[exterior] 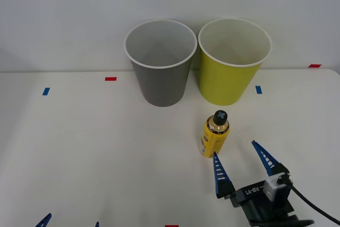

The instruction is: Put cans in the gray bin and PET bottles in the light green bin.

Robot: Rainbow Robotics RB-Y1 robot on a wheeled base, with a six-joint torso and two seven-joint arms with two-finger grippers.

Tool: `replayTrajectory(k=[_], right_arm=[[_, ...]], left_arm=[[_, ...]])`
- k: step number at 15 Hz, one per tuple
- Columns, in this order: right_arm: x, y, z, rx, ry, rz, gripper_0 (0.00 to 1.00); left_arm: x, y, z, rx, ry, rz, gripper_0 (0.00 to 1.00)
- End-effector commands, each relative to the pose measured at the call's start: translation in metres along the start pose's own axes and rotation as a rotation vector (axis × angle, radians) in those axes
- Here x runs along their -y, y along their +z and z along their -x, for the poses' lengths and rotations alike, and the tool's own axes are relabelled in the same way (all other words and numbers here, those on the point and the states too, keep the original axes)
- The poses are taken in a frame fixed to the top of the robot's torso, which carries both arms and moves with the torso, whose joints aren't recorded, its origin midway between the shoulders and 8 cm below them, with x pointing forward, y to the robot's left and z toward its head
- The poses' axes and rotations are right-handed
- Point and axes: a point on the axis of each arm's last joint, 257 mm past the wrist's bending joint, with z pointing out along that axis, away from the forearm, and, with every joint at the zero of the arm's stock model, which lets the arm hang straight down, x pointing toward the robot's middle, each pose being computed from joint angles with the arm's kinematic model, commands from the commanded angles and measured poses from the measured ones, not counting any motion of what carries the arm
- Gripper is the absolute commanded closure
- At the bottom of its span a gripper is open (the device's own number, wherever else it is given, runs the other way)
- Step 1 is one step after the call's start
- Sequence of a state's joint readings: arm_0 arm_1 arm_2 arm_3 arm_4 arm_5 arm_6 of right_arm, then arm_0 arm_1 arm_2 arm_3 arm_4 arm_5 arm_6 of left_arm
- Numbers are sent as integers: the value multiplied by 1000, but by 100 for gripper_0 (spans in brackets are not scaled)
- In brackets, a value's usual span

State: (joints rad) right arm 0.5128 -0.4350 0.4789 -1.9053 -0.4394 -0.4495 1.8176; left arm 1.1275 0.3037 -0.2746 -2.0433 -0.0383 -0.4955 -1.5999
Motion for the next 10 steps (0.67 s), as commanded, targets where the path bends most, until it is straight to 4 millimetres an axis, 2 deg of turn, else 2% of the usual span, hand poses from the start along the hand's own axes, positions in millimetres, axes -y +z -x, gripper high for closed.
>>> replayTrajectory(k=[1, 10], right_arm=[[-5, 17, -1, -13, 5, 13, 0], [-15, 54, 6, -31, -17, 71, 0]], left_arm=[[0, 0, 0, 0, 0, 0, 0], [0, 0, 0, 0, 0, 0, 0]])
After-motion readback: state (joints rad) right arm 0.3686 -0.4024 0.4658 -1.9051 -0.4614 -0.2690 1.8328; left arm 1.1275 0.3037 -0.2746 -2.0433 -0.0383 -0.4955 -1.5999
